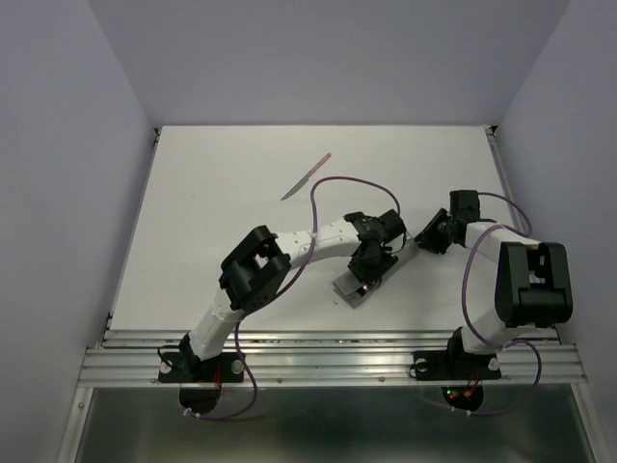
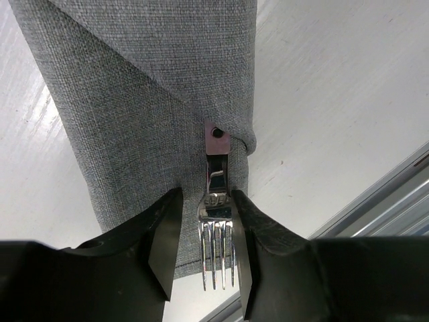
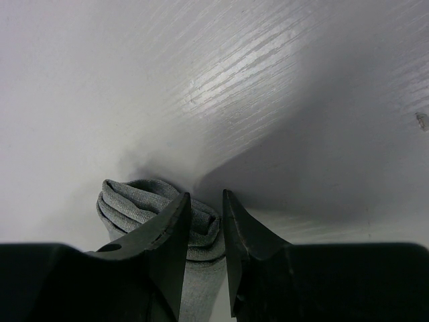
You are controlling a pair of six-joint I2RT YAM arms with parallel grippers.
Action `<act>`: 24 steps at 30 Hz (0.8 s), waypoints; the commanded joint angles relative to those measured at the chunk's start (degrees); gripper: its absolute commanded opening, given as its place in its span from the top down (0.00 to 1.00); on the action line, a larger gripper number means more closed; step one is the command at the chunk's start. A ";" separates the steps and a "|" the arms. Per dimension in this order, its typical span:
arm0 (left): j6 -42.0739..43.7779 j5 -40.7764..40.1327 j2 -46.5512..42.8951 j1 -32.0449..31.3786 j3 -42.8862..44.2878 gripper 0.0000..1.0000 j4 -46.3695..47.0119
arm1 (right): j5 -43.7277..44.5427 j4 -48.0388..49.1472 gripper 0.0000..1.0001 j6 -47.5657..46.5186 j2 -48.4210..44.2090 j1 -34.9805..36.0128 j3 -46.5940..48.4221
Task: Fold the napkin into a case and place the utensils inside
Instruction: Stuff the fork into the folded napkin.
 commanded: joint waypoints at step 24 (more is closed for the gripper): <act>1.39 1.31 0.11 0.00 4.31 0.87 0.30 | 1.46 -4.96 0.67 -0.54 0.49 -0.09 -0.79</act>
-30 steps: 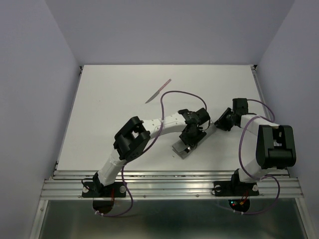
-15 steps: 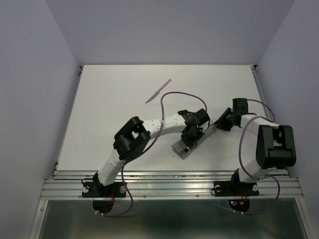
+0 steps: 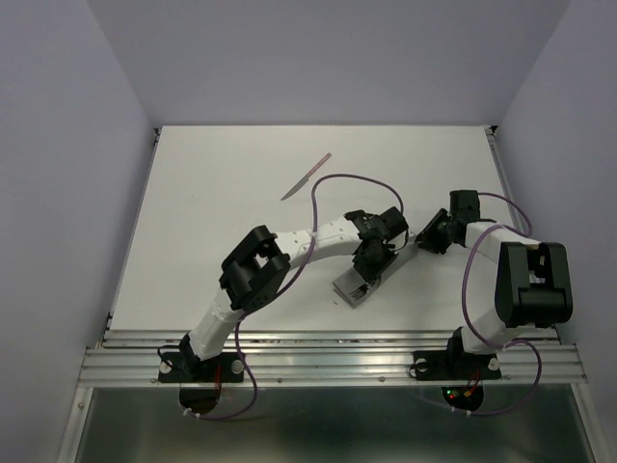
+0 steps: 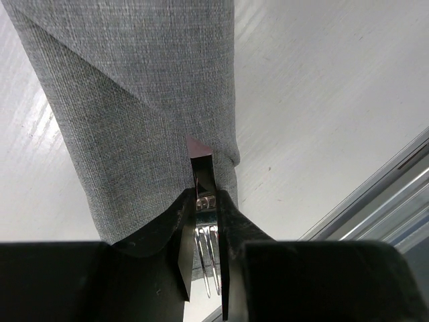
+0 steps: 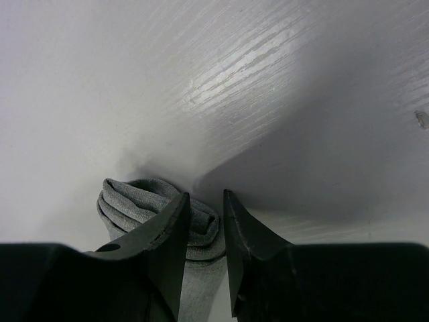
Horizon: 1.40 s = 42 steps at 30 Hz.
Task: Fold the napkin into a case and place the utensils inside
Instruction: Stuff the fork into the folded napkin.
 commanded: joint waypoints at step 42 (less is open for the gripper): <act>0.80 -5.75 -14.13 6.34 -2.21 0.56 -0.97 | 4.66 -11.08 0.62 -2.60 -7.50 -0.09 -0.02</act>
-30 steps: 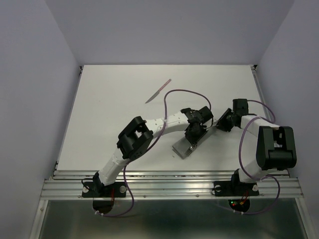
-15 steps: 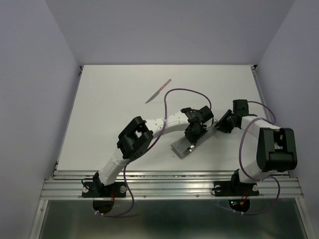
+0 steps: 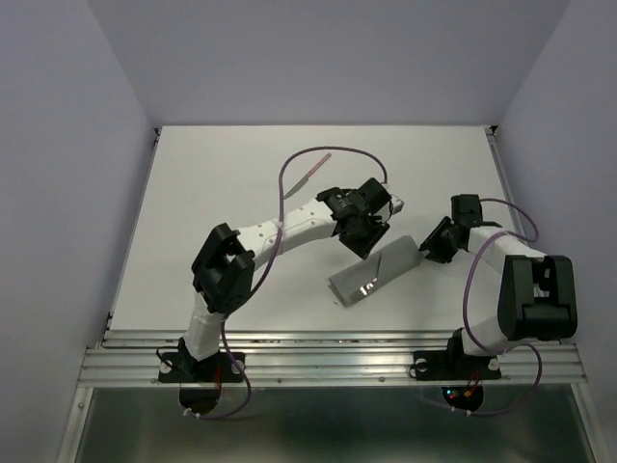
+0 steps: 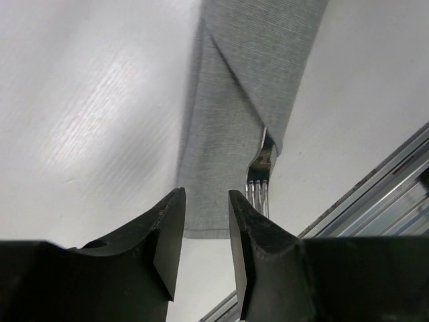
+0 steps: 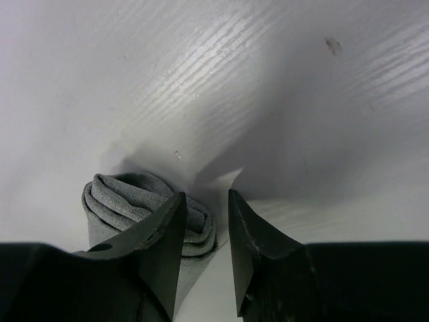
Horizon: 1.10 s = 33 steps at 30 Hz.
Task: Fold the napkin into a case and place the utensils inside
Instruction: Stuff the fork into the folded napkin, then smooth out the smaller rectangle-folded napkin at the center of the board.
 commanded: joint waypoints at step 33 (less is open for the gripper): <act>-14.42 13.02 -20.65 8.94 -32.23 1.00 19.61 | 11.51 -14.52 0.95 16.10 -18.93 44.71 -3.19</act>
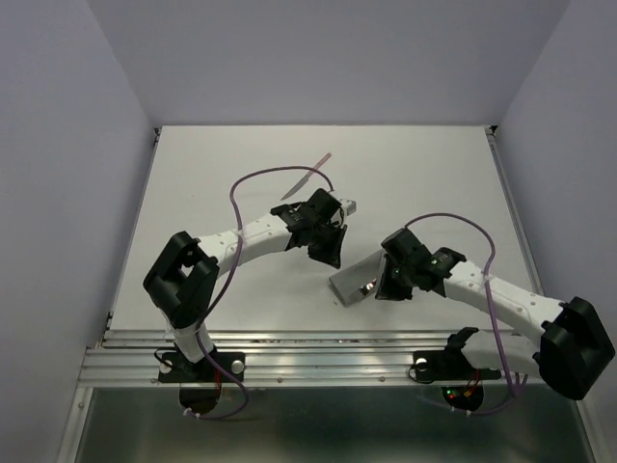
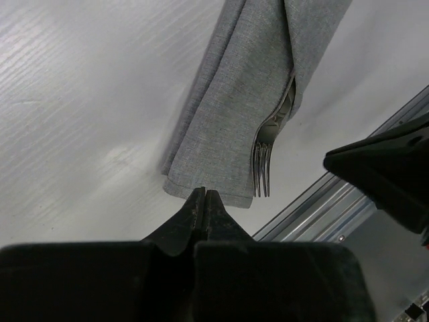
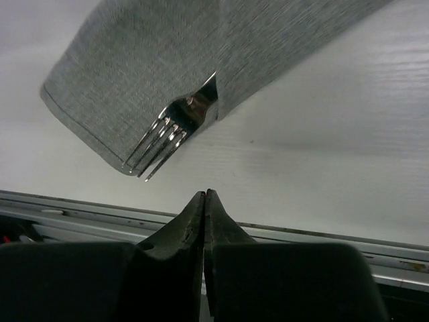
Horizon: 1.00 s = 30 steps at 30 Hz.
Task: Fold the napkin into a case and place the utensils inside
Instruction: Smooth out the smaller rectangle-folded napkin at the center of the board.
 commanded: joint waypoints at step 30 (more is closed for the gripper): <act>-0.12 6.01 4.95 -1.93 -8.54 1.00 8.28 | 8.58 16.33 0.96 16.06 14.23 13.34 0.19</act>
